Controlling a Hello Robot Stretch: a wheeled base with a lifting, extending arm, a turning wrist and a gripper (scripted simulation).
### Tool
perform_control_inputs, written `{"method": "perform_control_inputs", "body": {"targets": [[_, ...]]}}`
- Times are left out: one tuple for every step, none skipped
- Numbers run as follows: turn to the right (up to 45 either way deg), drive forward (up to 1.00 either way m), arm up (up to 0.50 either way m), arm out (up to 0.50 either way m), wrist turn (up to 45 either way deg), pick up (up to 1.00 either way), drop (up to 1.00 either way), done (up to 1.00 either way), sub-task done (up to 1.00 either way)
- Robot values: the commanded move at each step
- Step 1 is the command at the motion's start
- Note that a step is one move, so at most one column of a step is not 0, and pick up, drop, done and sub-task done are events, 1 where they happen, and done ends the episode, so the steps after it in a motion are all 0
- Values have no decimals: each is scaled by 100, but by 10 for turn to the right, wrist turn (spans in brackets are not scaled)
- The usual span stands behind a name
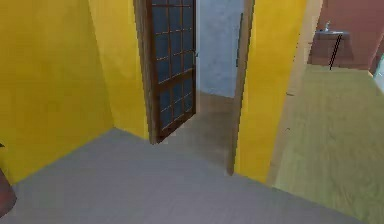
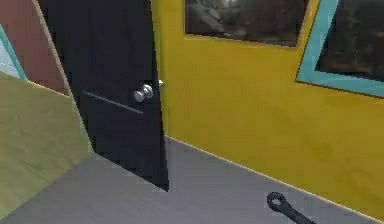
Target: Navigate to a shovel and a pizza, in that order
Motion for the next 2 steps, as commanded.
{"method": "perform_control_inputs", "body": {"targets": [[450,0,0,0,0,0,0,0,0],[450,0,0,0,0,0,0,0,0]]}}
